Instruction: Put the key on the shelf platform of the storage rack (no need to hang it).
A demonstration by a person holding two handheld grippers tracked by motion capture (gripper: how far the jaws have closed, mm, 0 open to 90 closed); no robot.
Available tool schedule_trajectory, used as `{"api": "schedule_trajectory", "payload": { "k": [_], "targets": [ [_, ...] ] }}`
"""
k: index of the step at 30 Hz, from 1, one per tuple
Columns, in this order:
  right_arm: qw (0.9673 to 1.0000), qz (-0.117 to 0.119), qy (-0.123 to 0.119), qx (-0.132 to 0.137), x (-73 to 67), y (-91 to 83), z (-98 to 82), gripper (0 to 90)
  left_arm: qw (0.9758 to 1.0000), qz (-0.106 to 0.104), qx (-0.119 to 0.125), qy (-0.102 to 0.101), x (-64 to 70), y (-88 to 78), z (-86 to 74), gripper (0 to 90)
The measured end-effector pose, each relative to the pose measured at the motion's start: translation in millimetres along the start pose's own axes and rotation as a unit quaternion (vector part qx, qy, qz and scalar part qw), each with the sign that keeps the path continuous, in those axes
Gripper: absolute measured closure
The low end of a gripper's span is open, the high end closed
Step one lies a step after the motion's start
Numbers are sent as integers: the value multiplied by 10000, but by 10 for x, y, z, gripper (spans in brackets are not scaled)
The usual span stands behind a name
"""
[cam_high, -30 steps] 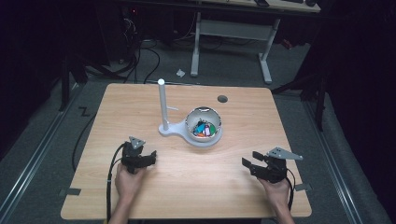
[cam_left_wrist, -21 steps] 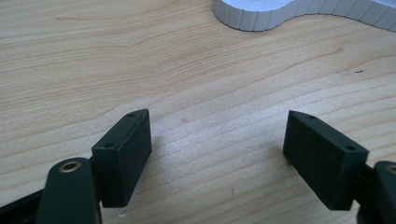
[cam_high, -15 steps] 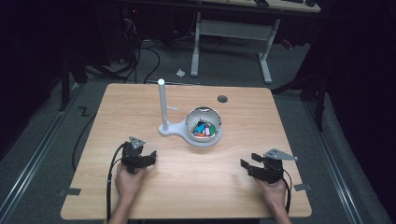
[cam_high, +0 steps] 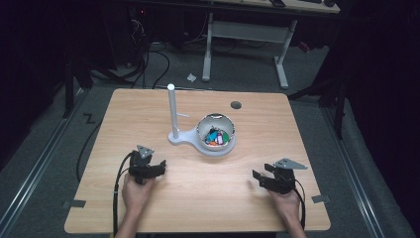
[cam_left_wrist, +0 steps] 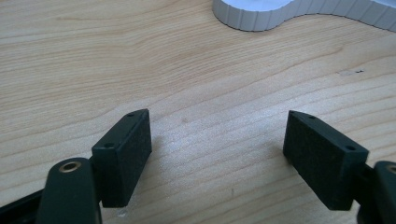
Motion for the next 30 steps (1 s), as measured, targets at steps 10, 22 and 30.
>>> {"api": "schedule_trajectory", "payload": {
  "k": [10, 22, 30],
  "targets": [
    [9998, -176, -79, -99, 40, 48, -24, 375, 10000, 0, 1, 0, 0, 0, 0, 239],
    [9987, -351, -205, -300, 78, 116, -72, 375, 10000, -1, 0, 1, 0, 0, 0, 239],
    [9978, -459, -278, -381, 97, 127, -78, 370, 10000, 3, 2, -5, 0, 0, 0, 239]
  ]
}}
Point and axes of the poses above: each handheld gripper's, and its own axes: y roughly forward along the jaws, z roughly out of its top, x roughly to its right, the point moved 6 cm from there along y, roughly forward along the jaws, and after that the axes turned 12 degrees about x, right-handed, at the moved point
